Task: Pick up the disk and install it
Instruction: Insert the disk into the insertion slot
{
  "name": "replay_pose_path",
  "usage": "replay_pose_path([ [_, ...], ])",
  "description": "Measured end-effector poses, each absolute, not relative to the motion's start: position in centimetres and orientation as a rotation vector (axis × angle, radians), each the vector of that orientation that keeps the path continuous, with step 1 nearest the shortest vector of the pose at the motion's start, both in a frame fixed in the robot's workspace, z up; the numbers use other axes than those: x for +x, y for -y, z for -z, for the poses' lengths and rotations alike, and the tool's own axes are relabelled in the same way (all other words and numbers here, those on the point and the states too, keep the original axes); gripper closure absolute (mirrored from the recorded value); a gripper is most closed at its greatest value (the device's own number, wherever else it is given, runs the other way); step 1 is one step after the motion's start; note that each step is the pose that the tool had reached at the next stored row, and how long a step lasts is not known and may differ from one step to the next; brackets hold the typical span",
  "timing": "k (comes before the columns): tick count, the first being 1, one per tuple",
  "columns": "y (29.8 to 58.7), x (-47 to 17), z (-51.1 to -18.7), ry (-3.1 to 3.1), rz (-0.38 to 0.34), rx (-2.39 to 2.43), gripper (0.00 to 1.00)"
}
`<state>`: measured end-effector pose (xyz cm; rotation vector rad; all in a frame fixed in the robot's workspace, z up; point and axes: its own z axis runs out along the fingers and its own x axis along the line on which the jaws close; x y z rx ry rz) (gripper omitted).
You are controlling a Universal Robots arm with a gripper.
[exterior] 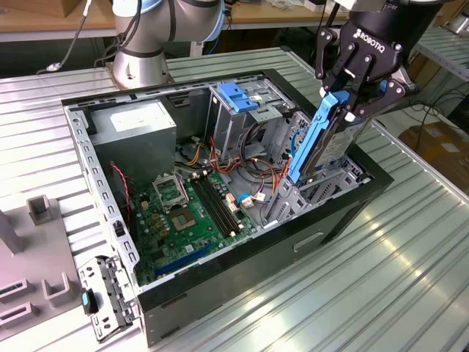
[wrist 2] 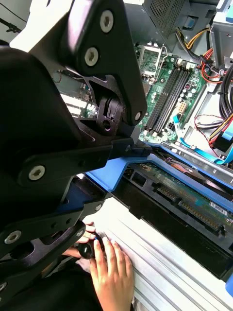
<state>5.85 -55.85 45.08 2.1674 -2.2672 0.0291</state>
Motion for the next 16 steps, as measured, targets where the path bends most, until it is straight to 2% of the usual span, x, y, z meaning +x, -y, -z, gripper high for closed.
replay_pose_path([
  [16, 55.81, 5.89, -44.46, 2.267, -0.029, 2.168, 0.63],
])
